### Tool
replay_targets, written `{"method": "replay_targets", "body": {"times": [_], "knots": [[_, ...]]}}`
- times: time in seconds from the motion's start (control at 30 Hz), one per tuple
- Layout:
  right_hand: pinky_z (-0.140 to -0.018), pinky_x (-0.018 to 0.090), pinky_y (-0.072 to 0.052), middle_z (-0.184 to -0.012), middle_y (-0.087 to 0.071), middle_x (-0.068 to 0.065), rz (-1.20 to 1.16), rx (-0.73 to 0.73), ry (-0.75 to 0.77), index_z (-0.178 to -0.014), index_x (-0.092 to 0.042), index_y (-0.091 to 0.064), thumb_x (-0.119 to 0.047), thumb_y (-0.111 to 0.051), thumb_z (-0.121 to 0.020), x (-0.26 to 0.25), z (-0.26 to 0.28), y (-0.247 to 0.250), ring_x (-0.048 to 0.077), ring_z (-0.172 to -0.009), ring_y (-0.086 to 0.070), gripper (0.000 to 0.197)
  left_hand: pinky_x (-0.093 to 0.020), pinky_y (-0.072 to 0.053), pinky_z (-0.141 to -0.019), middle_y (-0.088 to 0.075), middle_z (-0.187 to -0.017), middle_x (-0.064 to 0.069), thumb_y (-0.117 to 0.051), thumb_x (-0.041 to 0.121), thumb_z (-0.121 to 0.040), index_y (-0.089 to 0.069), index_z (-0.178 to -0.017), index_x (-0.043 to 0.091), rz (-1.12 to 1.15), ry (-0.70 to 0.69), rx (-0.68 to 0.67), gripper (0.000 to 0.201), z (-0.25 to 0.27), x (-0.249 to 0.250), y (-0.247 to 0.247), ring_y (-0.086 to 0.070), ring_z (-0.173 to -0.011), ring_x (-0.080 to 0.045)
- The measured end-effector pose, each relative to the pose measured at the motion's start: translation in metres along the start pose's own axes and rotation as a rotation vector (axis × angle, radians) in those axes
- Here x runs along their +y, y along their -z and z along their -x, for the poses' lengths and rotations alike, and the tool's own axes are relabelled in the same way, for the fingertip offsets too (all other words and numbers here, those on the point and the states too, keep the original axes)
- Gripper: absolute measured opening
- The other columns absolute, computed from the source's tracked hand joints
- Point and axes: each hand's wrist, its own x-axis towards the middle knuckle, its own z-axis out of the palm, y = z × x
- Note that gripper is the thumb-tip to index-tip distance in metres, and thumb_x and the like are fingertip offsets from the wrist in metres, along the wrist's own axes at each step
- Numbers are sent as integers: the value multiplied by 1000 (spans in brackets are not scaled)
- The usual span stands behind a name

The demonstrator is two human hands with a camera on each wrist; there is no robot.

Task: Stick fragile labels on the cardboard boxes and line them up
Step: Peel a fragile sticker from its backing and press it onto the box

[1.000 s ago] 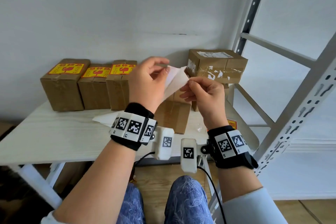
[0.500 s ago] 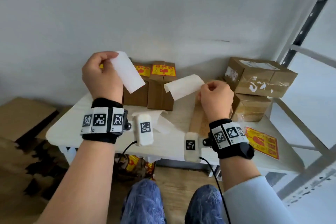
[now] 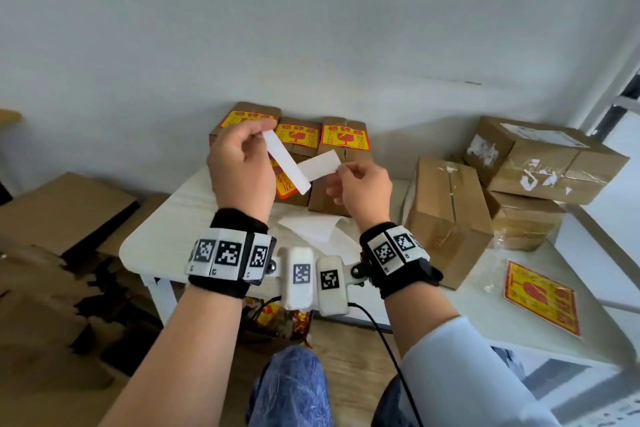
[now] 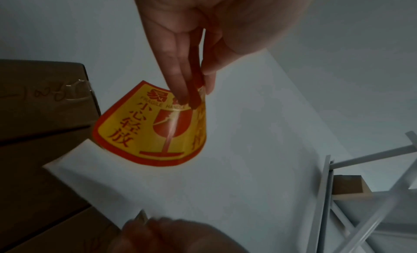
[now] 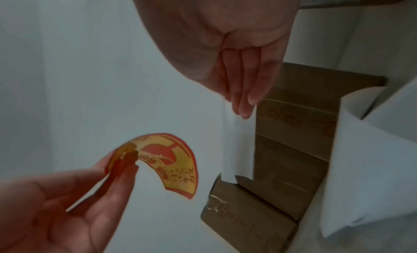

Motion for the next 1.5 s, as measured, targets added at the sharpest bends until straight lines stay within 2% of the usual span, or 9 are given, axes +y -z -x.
{"method": "replay_targets", "body": {"times": [0.2,0.37,0.53,0.63,0.73,0.87,1.1,1.27,1.5], "knots": [[-68,43,-63,-64,-72,13,133,14,-186,-62,-6,-66,-6,-55,-88,34,2,6,26,-56,-71,29,-47,-61,-70,-68,-102,-4,-47,11,-94,-74,-94,31,-20,-15,-146,34,10,-3,-15,-68,-90,-24],[-89,37,-57,-99,-75,8,241,31,16,-112,-7,-70,-21,-63,-91,31,9,19,22,-92,-70,26,-49,-58,-84,-64,-103,4,-45,12,-94,-75,-101,27,-136,-34,-252,33,19,-14,-34,-66,-98,-23],[-71,17,-47,-87,-73,-8,43,21,310,-99,-15,-75,-25,-63,-95,3,18,39,-3,-75,-62,17,-35,-50,-96,-67,-109,-3,-47,6,-97,-75,-104,17,-206,-136,-299,31,31,-2,-50,-63,-106,-20],[-72,16,-52,-89,-75,-8,9,-54,386,-100,-14,-77,-27,-70,-90,-8,22,55,-1,-78,-67,17,-36,-50,-97,-68,-113,-5,-47,9,-98,-73,-108,14,-169,-156,-339,29,33,8,-60,-62,-108,-16],[-74,18,-55,-92,-75,-8,43,-77,398,-104,-15,-75,-28,-80,-79,-10,20,70,3,-82,-69,29,-45,-51,-95,-69,-113,-6,-43,22,-96,-72,-110,14,-136,-158,-379,33,35,16,-73,-63,-108,-21],[-72,14,-54,-86,-70,-15,62,50,420,-103,-15,-73,-11,-78,-77,-3,15,91,-6,-76,-66,26,-37,-61,-74,-66,-115,-10,-45,18,-103,-69,-118,15,16,-84,-539,29,45,29,-89,-69,-98,-31],[-79,29,-60,-88,-74,-3,-90,268,365,-99,-17,-69,2,-67,-82,2,-1,142,10,-82,-71,26,-40,-57,-80,-65,-105,4,-68,17,-88,-58,-132,28,-137,-282,-493,46,60,34,-115,-66,-84,-14],[-74,32,-59,-87,-73,0,-214,355,296,-92,-29,-54,-1,-73,-82,11,-10,168,13,-79,-72,35,-47,-59,-78,-72,-96,1,-77,23,-82,-62,-120,24,-159,-94,-532,41,62,40,-136,-70,-85,-18],[-78,37,-61,-92,-71,2,-23,402,268,-97,-18,-53,-3,-68,-87,29,-19,187,7,-82,-70,24,-28,-60,-66,-72,-78,-3,-75,8,-84,-59,-121,18,-129,-1,-600,41,71,46,-166,-71,-63,-12]]}}
